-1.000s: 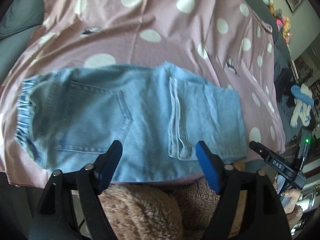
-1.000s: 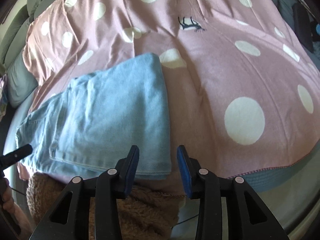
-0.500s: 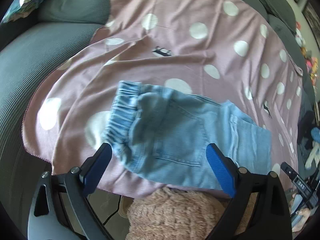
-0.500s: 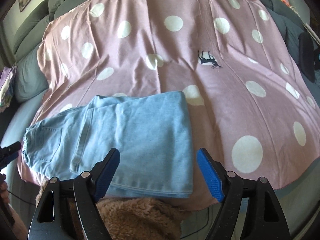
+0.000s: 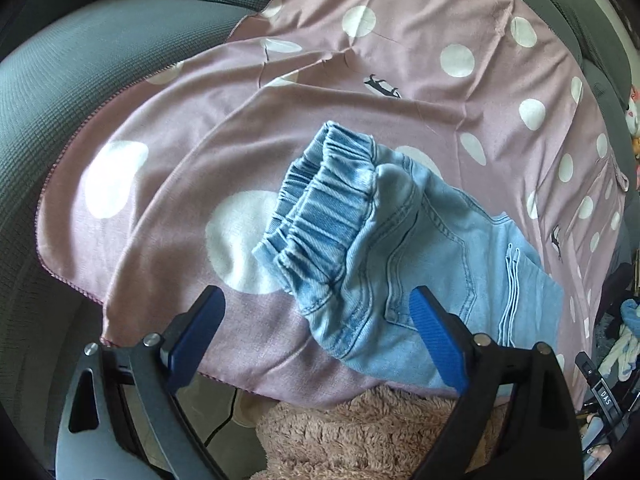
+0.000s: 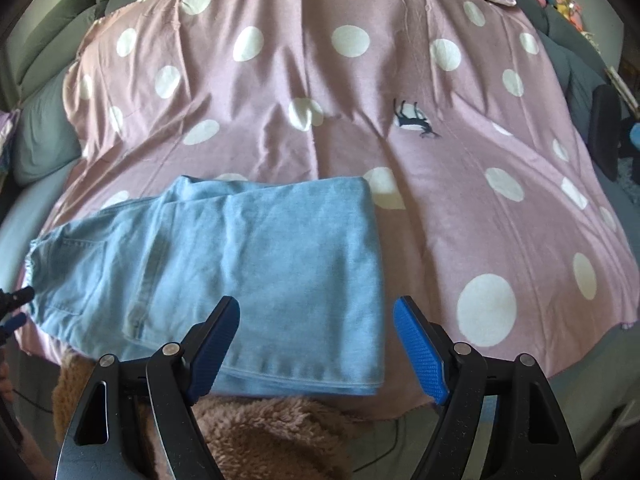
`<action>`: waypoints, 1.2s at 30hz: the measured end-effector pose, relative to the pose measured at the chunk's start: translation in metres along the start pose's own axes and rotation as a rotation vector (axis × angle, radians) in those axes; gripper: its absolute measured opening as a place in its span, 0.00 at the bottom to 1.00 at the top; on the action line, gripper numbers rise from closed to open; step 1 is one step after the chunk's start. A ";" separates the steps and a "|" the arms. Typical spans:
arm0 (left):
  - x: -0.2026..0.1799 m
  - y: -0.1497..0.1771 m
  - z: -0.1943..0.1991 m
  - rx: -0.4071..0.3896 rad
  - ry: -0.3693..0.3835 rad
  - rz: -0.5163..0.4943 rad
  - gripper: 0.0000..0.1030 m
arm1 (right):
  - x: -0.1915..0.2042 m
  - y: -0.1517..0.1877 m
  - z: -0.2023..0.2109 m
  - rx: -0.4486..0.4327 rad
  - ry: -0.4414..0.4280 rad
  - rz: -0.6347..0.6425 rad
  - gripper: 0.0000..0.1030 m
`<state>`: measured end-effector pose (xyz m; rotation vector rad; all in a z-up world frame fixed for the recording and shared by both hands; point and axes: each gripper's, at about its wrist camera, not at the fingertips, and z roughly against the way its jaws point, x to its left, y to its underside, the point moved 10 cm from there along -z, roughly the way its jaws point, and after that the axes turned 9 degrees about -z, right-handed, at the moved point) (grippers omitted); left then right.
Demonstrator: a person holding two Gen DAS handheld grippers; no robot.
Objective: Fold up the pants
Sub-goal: 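Move the open left tool to the elastic waistband, then grasp the elastic waistband with the left tool, fold it over, open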
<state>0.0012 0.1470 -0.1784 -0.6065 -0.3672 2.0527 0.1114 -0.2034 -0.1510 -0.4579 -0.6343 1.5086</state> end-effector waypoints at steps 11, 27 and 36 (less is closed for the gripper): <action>-0.007 0.009 -0.026 0.052 0.035 0.004 0.86 | -0.005 0.002 -0.002 0.014 -0.002 -0.012 0.77; -0.027 0.010 -0.030 0.061 0.114 0.013 0.67 | -0.005 0.004 -0.011 0.039 -0.011 -0.020 0.77; -0.025 0.009 -0.033 0.069 0.137 0.033 0.62 | -0.005 0.006 -0.011 0.041 -0.016 -0.021 0.77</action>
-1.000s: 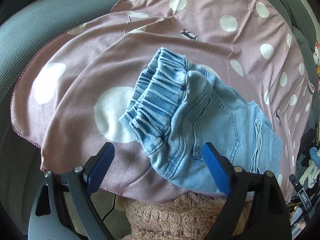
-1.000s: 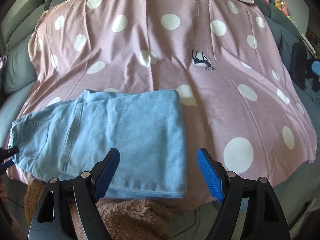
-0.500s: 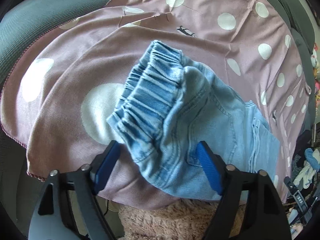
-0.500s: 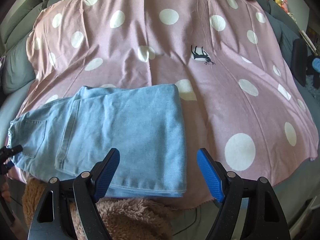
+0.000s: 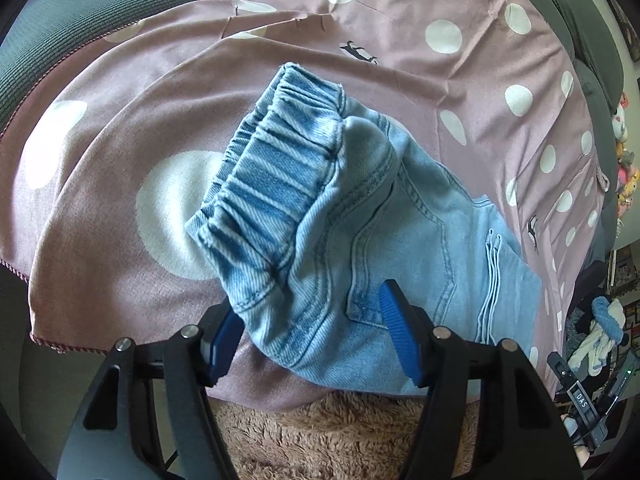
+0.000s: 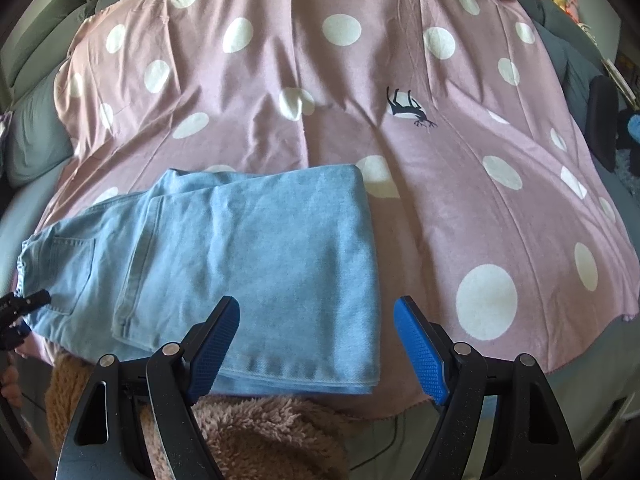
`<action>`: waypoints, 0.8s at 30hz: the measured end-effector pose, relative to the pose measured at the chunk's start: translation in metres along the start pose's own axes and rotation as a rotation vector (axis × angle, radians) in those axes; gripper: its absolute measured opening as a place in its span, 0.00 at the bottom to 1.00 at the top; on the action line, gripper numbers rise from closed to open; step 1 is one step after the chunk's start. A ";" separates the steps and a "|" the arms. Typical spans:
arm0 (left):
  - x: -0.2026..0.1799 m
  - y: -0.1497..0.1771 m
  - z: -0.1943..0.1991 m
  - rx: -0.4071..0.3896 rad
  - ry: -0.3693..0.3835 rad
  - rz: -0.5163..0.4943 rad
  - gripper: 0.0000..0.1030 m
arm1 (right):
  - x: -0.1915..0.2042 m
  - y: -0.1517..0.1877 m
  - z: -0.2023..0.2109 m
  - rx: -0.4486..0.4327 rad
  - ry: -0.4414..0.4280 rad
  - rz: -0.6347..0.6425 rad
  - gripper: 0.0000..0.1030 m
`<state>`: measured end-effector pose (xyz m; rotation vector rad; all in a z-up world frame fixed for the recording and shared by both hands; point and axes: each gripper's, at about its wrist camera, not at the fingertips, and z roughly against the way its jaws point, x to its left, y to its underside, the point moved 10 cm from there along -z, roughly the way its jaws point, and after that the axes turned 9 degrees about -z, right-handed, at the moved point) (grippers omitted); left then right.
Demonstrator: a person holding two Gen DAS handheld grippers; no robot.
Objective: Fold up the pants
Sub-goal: 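Grasp the elastic waistband with the left tool, fold it over, open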
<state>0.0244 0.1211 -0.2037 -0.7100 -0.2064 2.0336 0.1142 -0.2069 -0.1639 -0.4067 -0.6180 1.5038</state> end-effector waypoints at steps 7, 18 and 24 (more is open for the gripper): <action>0.001 -0.002 -0.002 -0.004 -0.001 0.012 0.61 | -0.001 0.000 0.000 0.004 0.003 -0.007 0.77; 0.005 -0.002 0.002 -0.015 0.000 0.031 0.45 | 0.002 0.003 0.002 0.002 -0.006 0.001 0.77; -0.005 -0.007 0.013 -0.048 0.012 0.013 0.30 | 0.001 0.002 0.006 -0.005 -0.004 0.000 0.77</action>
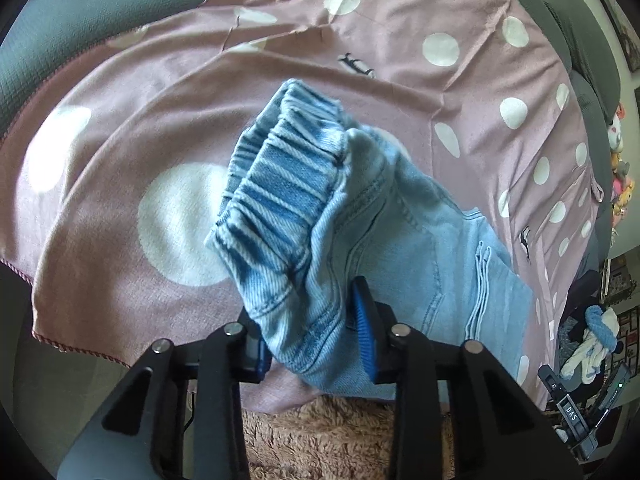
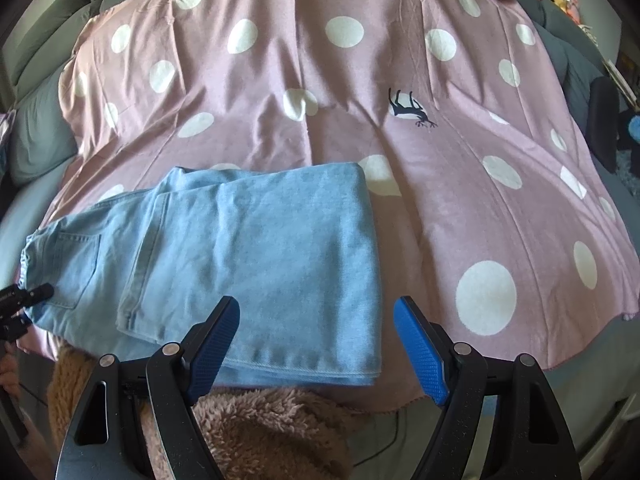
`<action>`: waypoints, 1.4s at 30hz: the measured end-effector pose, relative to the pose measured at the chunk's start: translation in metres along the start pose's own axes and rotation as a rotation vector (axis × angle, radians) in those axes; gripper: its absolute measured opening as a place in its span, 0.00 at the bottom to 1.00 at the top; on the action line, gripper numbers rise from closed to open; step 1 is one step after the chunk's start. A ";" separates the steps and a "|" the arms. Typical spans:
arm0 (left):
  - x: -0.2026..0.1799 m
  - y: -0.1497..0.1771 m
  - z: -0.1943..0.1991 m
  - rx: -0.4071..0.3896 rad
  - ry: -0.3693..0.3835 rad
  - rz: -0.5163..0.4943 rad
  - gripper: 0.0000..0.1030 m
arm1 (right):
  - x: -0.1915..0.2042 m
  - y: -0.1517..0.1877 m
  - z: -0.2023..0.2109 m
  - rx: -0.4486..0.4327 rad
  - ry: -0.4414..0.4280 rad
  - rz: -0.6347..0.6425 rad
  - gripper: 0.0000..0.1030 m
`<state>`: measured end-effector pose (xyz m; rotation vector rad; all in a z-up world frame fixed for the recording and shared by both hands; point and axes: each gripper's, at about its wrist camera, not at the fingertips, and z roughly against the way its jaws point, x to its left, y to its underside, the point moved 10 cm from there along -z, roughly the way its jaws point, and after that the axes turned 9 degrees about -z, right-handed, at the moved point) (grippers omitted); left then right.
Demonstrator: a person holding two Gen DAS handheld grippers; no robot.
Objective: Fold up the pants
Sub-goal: 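Grasp the elastic waistband with the left tool, fold it over, open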
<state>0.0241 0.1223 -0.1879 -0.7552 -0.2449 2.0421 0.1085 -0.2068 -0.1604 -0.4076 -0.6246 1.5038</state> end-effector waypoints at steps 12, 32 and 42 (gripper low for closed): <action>-0.091 -0.039 0.050 -0.158 0.132 -0.167 0.19 | -0.015 -0.003 0.006 -0.014 0.015 -0.038 0.77; -0.210 0.019 -0.063 0.130 0.180 -0.565 0.18 | -0.049 -0.001 -0.003 0.001 0.017 -0.128 0.77; -0.208 0.032 -0.075 0.239 0.274 -0.496 0.63 | -0.055 0.002 -0.012 0.028 0.006 -0.147 0.77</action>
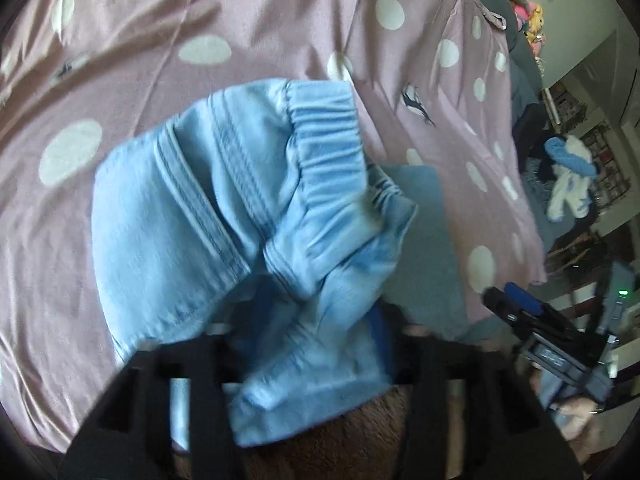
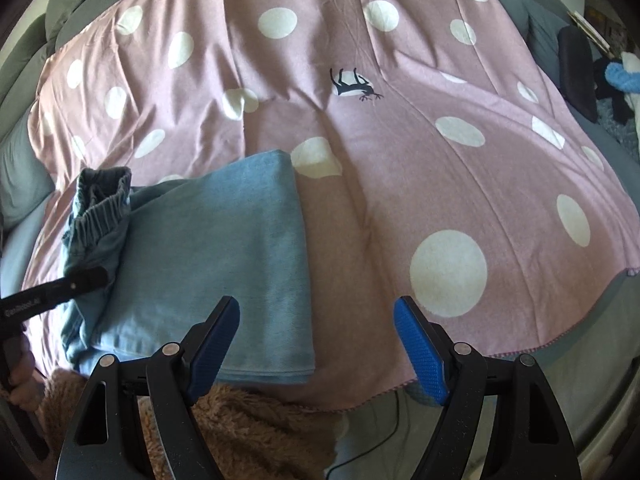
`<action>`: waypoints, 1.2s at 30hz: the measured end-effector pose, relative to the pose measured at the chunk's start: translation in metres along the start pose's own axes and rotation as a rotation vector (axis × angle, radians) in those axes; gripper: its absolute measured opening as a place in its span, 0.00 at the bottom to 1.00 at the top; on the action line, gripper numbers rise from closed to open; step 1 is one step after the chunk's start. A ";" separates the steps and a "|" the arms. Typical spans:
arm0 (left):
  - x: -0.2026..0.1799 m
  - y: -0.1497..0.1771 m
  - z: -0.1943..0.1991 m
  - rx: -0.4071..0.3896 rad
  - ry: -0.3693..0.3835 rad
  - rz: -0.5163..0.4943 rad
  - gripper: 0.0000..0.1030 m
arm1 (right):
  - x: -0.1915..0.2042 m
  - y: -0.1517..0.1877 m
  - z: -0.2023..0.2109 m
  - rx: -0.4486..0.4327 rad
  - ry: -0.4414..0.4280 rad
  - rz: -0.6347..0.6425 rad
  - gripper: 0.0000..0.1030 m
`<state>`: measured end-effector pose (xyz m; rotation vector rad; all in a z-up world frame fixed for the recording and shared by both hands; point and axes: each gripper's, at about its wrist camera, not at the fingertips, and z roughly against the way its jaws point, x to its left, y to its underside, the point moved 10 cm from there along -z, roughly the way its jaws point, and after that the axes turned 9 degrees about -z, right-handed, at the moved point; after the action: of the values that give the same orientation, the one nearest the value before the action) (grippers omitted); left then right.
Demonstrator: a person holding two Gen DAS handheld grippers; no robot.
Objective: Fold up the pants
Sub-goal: 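Grasp the elastic waistband with the left tool, fold it over, open, then grasp the elastic waistband with the right tool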
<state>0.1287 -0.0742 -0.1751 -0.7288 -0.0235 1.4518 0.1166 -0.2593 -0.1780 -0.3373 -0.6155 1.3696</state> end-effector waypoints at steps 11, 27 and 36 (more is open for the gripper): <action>0.062 0.028 0.074 -0.120 -0.068 0.211 0.77 | 0.052 -0.018 0.006 -0.006 -0.118 0.097 0.77; 0.119 0.073 0.085 -0.086 -0.206 0.363 0.77 | 0.194 -0.015 -0.017 0.116 -0.354 0.311 0.44; 0.114 0.063 0.081 -0.089 -0.173 0.351 0.77 | 0.182 -0.011 0.013 0.065 -0.416 0.307 0.15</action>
<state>0.0559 0.0599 -0.1864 -0.7010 -0.0984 1.8571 0.1322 -0.0859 -0.1228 -0.0926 -0.8845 1.7715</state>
